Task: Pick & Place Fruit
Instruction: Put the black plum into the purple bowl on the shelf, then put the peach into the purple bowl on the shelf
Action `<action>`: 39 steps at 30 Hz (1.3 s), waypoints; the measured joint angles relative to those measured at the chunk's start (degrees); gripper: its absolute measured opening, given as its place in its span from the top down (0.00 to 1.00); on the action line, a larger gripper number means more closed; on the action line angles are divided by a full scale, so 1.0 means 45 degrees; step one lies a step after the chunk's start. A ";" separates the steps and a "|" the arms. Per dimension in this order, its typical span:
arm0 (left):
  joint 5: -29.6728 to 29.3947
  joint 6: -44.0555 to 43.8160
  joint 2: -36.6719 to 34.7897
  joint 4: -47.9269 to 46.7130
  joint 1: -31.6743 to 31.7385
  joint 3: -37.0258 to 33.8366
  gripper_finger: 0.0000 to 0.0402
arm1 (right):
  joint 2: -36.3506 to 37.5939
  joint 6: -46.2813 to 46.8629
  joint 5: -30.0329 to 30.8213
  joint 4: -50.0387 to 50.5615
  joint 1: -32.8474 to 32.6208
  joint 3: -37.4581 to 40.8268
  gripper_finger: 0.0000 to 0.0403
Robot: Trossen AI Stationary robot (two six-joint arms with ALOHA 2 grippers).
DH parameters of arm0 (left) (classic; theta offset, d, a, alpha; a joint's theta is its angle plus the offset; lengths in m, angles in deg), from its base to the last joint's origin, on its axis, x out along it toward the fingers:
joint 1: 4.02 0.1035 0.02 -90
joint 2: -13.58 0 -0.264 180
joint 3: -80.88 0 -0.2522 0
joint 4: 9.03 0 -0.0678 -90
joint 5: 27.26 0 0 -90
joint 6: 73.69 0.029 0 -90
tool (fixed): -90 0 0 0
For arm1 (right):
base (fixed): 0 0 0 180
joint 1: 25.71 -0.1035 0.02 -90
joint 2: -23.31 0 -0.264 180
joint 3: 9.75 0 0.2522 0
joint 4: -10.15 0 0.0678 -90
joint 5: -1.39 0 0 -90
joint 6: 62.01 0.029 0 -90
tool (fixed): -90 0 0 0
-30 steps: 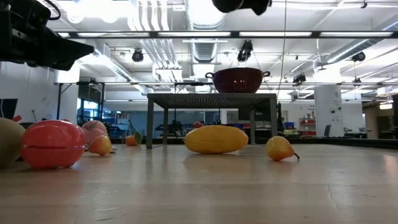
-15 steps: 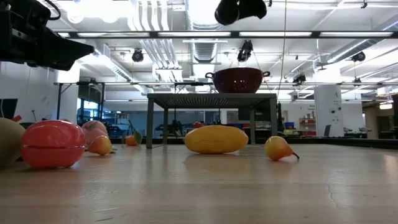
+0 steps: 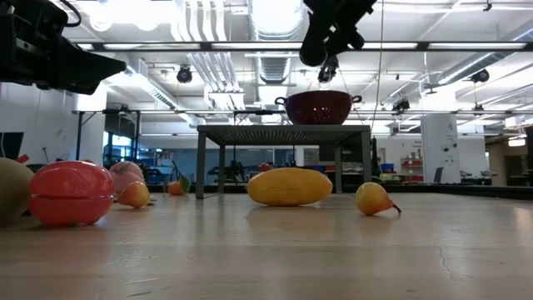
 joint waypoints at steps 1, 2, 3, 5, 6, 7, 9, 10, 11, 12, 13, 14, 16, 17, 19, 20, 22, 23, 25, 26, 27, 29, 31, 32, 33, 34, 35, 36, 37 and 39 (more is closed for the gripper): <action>0.0002 0.0000 0.0000 0.0001 0.0005 -0.0002 0.97 | -0.0093 0.0000 0.0000 -0.0039 0.0087 0.0000 0.31; -0.0002 0.0000 0.0000 0.0002 0.0001 0.0000 0.97 | -0.0191 0.0000 0.0000 -0.0049 0.0187 0.0000 0.32; -0.0002 -0.0004 0.0000 -0.0002 0.0000 0.0000 0.97 | -0.0320 -0.0004 -0.0005 -0.0040 0.0274 0.0000 0.32; -0.0002 0.0000 0.0000 0.0002 0.0001 -0.0001 0.97 | -0.0612 -0.0009 0.0000 -0.0045 0.0403 0.0000 0.32; 0.0000 0.0000 0.0000 -0.0001 0.0003 -0.0003 0.97 | -0.0784 -0.0032 -0.0005 -0.0044 0.0480 0.0000 0.32; 0.0001 -0.0002 0.0000 -0.0001 0.0002 -0.0005 0.97 | -0.0937 -0.0048 -0.0005 -0.0054 0.0542 0.0000 0.31; -0.0001 -0.0003 0.0000 -0.0002 0.0000 -0.0005 0.97 | -0.1263 -0.0060 -0.0005 -0.0059 0.0681 0.0002 0.29; -0.0001 0.0000 0.0000 0.0001 0.0002 -0.0004 0.97 | -0.1416 -0.0089 -0.0005 -0.0059 0.0740 0.0005 0.28; -0.0001 0.0000 0.0000 -0.0001 0.0002 -0.0005 0.97 | -0.1547 -0.0103 -0.0005 -0.0059 0.0797 0.0012 0.27; 0.0001 0.0000 0.0000 -0.0002 0.0000 -0.0004 0.97 | -0.1675 -0.0106 -0.0005 -0.0055 0.0852 0.0015 0.26; -0.0002 -0.0004 0.0000 0.0002 0.0000 0.0000 0.97 | -0.1775 -0.0106 -0.0005 -0.0068 0.0880 0.0015 0.25; 0.0002 0.0000 0.0000 -0.0002 0.0005 -0.0005 0.97 | -0.1853 -0.0111 -0.0005 -0.0054 0.0927 0.0015 0.25; 0.0002 0.0000 0.0000 0.0001 0.0005 -0.0005 0.97 | -0.2001 -0.0116 -0.0010 -0.0037 0.0967 0.0015 0.25; -0.0002 -0.0003 0.0000 -0.0001 0.0003 -0.0005 0.97 | -0.2075 -0.0113 -0.0010 0.0025 0.0992 0.0015 0.26; 0.0001 -0.0002 0.0000 0.0002 0.0002 0.0000 0.97 | -0.2178 -0.0108 -0.0019 0.0107 0.1008 0.0015 0.28; -0.0001 -0.0004 0.0000 -0.0002 0.0004 -0.0005 0.97 | -0.2200 -0.0130 -0.0019 0.0180 0.1023 0.0015 0.29; 0.0002 0.0000 0.0000 -0.0002 0.0005 0.0000 0.97 | -0.2234 -0.0140 -0.0019 0.0179 0.1030 0.0015 0.31; 0.0002 0.0000 0.0000 -0.0002 0.0001 -0.0001 0.97 | -0.2234 -0.0135 -0.0019 0.0210 0.1035 0.0015 0.32; 0.0001 0.0000 0.0000 -0.0002 0.0005 0.0000 0.97 | -0.2234 -0.0132 -0.0023 0.0223 0.1035 0.0015 0.34; 0.0002 0.0000 0.0000 0.0001 0.0003 -0.0002 0.97 | -0.2222 -0.0130 -0.0024 0.0225 0.1035 0.0015 0.35; 0.0000 0.0000 0.0000 -0.0002 0.0003 0.0000 0.97 | -0.2184 -0.0130 -0.0026 0.0228 0.1035 0.0015 0.36; -0.0001 0.0000 0.0000 0.0001 0.0001 -0.0004 0.97 | -0.2070 -0.0106 -0.0047 0.0237 0.1035 0.0015 0.38; -0.0002 -0.0004 0.0000 0.0002 0.0001 0.0000 0.97 | -0.1910 -0.0101 -0.0049 0.0246 0.1035 0.0015 0.39; 0.0002 -0.0001 0.0000 0.0000 0.0000 -0.0001 0.97 | -0.1837 -0.0100 -0.0049 0.0264 0.1035 0.0015 0.40; -0.0002 -0.0003 0.0000 -0.0002 0.0000 -0.0003 0.97 | -0.1769 -0.0101 -0.0049 0.0271 0.1035 0.0015 0.41; 0.0002 0.0000 0.0000 0.0002 0.0001 -0.0004 0.97 | -0.1686 -0.0101 -0.0049 0.0278 0.1035 0.0015 0.41; 0.0001 0.0000 0.0000 -0.0001 0.0000 -0.0002 0.97 | -0.1611 -0.0101 -0.0049 0.0313 0.1035 0.0015 0.42; -0.0002 0.0000 0.0000 0.0001 0.0002 -0.0005 0.97 | -0.1546 -0.0104 -0.0049 0.0330 0.1025 0.0015 0.42; 0.0000 -0.0002 0.0000 0.0000 0.0002 -0.0002 0.97 | -0.1476 -0.0106 -0.0050 0.0341 0.1020 0.0015 0.43; -0.0002 -0.0004 0.0000 -0.0001 0.0001 -0.0001 0.97 | -0.1360 -0.0101 -0.0053 0.0537 0.1018 0.0015 0.44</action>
